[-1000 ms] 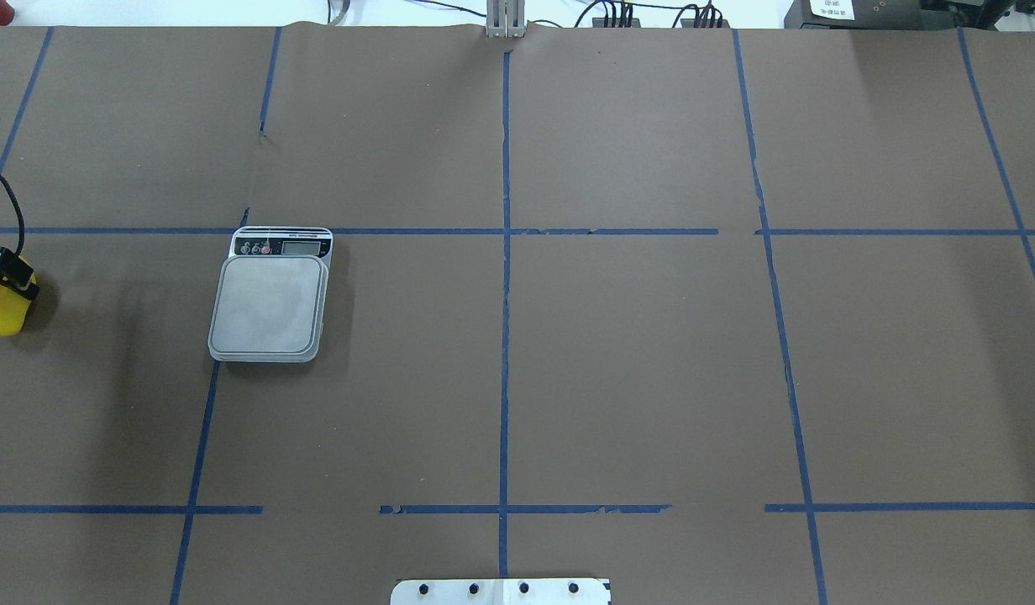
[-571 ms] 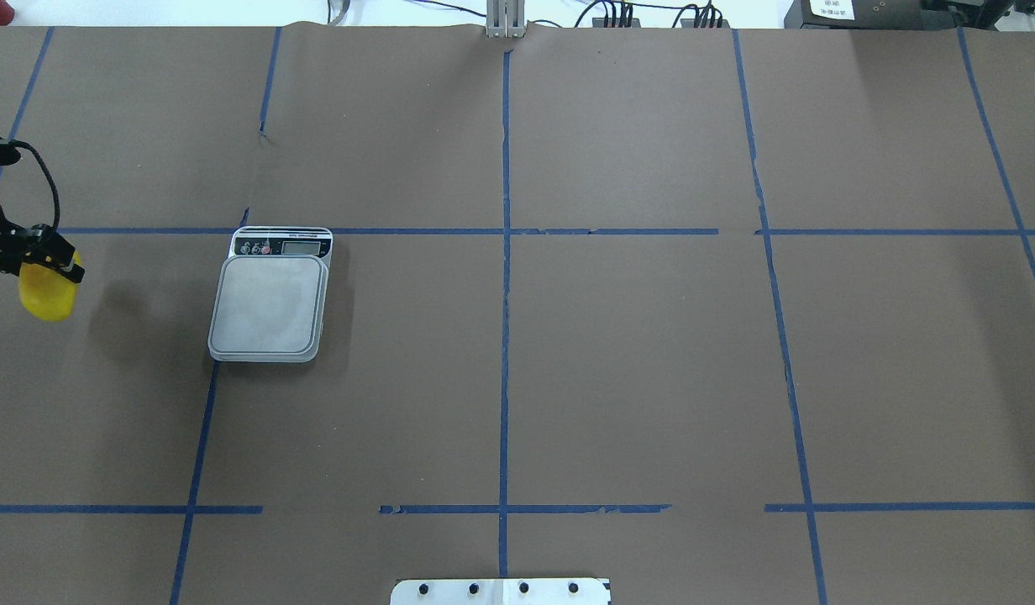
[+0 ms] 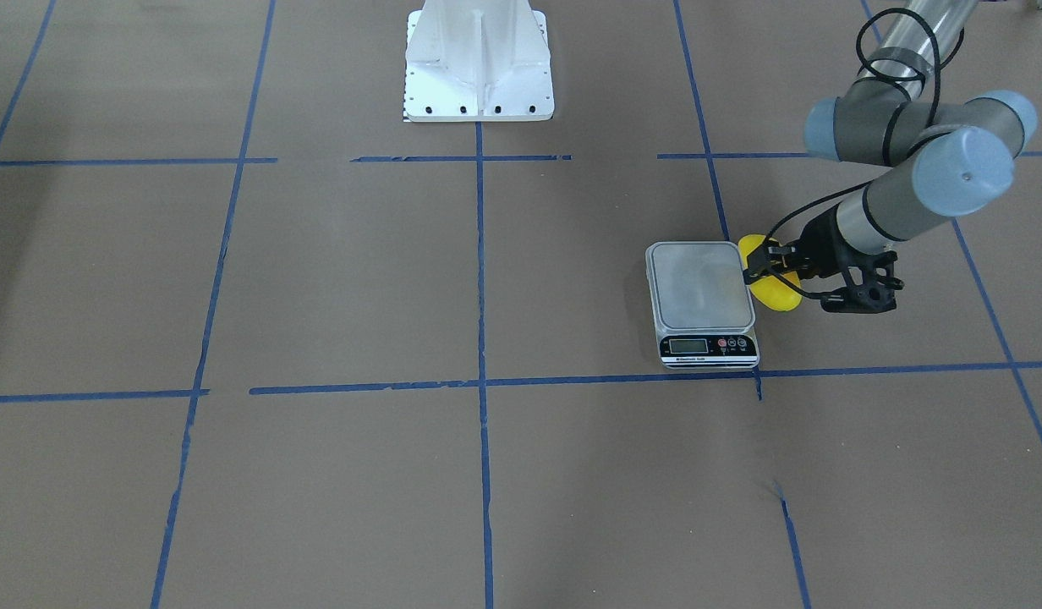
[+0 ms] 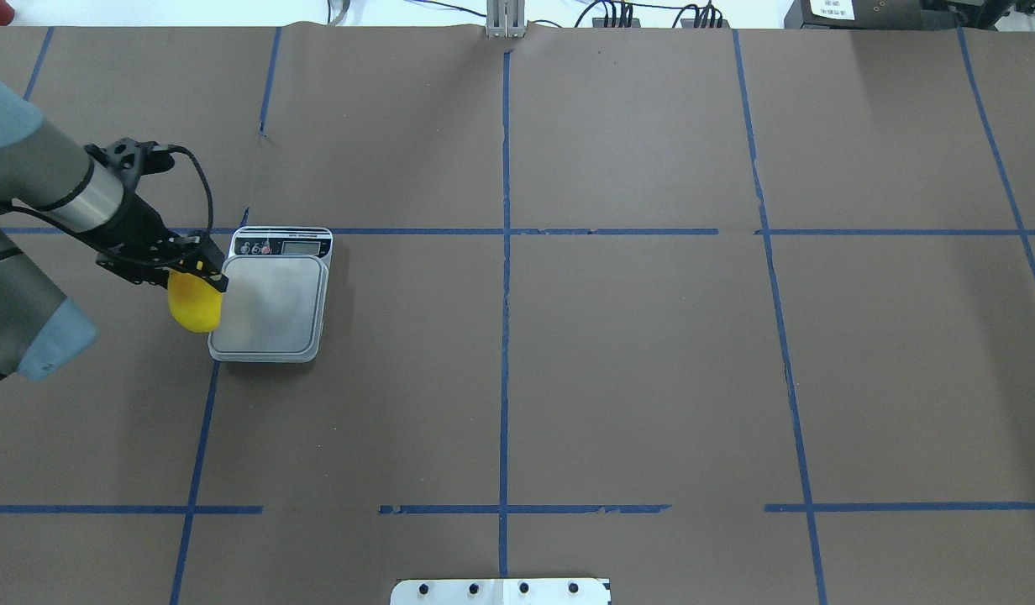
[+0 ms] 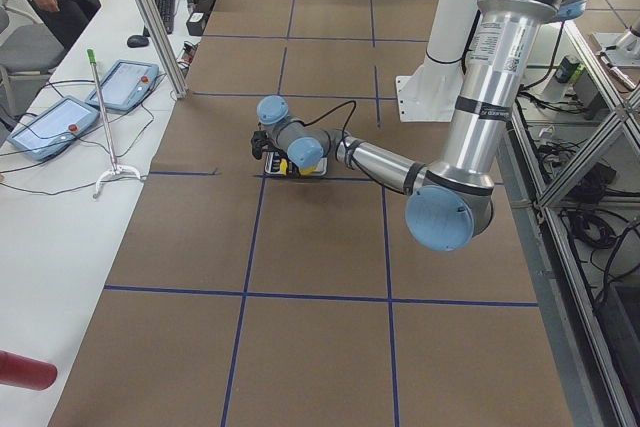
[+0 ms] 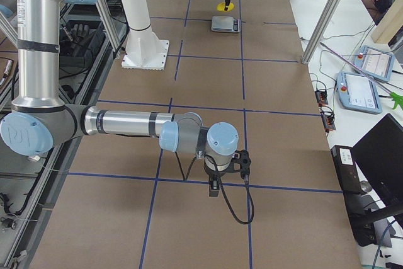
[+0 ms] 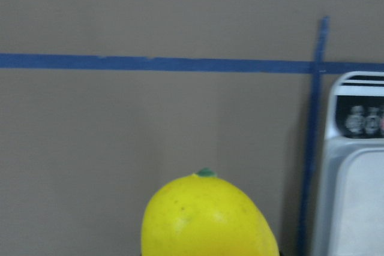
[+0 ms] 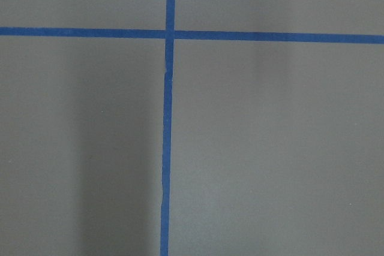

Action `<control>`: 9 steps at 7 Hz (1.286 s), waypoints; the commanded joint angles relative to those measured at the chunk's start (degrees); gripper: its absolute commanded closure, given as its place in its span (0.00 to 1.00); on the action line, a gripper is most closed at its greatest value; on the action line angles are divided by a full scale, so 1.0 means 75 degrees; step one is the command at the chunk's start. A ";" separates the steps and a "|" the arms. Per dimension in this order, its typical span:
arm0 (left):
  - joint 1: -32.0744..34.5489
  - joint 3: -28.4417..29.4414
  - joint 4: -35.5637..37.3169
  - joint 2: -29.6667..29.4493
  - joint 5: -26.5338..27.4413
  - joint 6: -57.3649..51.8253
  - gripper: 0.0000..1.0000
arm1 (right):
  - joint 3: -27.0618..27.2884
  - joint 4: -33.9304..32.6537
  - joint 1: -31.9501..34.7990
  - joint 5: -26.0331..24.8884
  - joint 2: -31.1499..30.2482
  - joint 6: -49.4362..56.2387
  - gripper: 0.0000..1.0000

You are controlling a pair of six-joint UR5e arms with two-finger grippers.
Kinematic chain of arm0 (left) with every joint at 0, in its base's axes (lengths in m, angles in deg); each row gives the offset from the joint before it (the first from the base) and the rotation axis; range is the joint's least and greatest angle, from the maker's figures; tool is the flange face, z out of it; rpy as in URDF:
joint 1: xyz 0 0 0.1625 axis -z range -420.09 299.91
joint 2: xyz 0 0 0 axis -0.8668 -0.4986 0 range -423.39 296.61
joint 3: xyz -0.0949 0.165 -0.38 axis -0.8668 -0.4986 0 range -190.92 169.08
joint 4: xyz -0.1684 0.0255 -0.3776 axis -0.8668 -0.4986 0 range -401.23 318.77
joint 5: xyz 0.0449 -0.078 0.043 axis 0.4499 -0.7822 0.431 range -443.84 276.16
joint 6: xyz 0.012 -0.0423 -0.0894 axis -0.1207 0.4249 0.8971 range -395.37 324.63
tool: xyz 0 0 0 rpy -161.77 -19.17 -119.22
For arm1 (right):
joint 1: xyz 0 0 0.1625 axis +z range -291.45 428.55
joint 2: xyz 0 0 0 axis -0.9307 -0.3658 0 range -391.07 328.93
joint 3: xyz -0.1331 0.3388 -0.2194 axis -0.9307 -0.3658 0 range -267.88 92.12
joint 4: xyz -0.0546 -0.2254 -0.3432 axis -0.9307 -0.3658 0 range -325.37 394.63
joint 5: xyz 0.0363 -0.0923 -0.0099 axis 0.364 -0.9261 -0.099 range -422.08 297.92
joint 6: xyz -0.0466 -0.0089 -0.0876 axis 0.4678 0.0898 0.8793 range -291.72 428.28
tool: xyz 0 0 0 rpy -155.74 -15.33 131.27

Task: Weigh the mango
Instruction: 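Lift the mango with the left gripper and carry it toward the scale, then lower the mango onto the scale platform and open the left gripper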

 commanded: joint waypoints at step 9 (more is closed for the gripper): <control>-0.0425 0.0008 0.0558 -0.0704 0.0889 0.0043 1.00 | 0.0000 0.0000 0.0000 0.0000 -0.0005 0.0001 0.00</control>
